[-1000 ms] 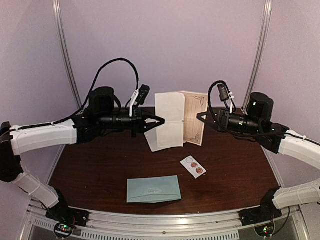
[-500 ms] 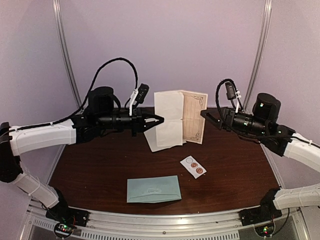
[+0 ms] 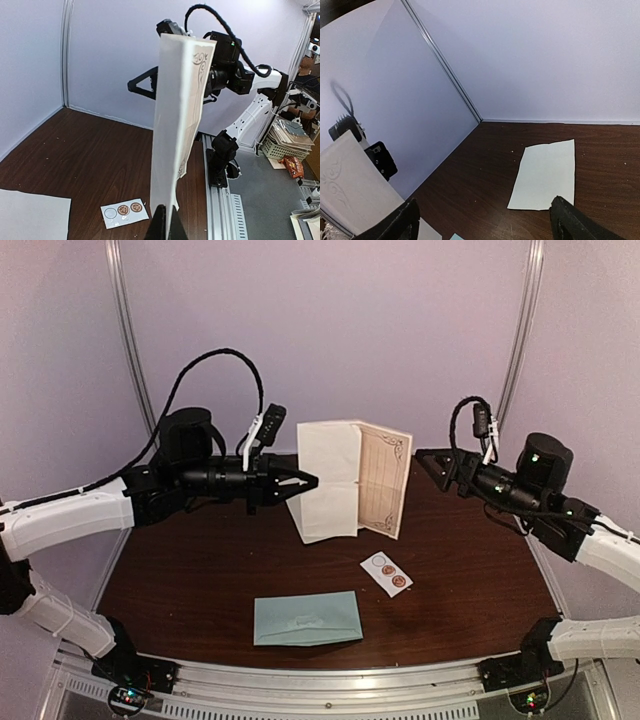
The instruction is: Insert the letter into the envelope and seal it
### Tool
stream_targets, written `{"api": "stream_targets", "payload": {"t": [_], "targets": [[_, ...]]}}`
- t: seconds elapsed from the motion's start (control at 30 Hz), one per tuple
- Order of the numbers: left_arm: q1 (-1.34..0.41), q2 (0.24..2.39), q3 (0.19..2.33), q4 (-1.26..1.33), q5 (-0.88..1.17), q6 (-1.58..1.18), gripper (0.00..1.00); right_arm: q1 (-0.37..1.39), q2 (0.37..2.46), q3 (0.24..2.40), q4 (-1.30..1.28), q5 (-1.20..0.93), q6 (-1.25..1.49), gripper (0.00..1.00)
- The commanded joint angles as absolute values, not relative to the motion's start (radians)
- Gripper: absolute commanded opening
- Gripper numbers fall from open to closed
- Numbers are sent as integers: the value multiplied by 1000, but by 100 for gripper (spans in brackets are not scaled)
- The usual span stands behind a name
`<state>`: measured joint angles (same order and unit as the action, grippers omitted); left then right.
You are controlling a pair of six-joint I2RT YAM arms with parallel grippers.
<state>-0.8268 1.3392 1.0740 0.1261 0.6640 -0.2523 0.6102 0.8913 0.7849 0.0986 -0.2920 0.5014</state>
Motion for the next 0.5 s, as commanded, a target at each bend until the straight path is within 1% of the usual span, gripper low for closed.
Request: {"api": "stream_targets", "payload": {"t": [0.0,0.07,0.2,0.33,0.47], "targets": [[-831,1323,1104,136,690,-240,0,638,988,816,71,-392,475,91],[-831,1326,1104,140,691,-244,0,677,1020,833,84,-442,450,93],[-831,1327,1104,144,681,-248,0,768,1060,874,105,-511,386,100],[-831,1337,1109,145,703,-246,0,828,1096,907,123,-551,359,100],[-831,1338,1112,134,704,-238,0,841,1114,908,160,-583,363,100]]}}
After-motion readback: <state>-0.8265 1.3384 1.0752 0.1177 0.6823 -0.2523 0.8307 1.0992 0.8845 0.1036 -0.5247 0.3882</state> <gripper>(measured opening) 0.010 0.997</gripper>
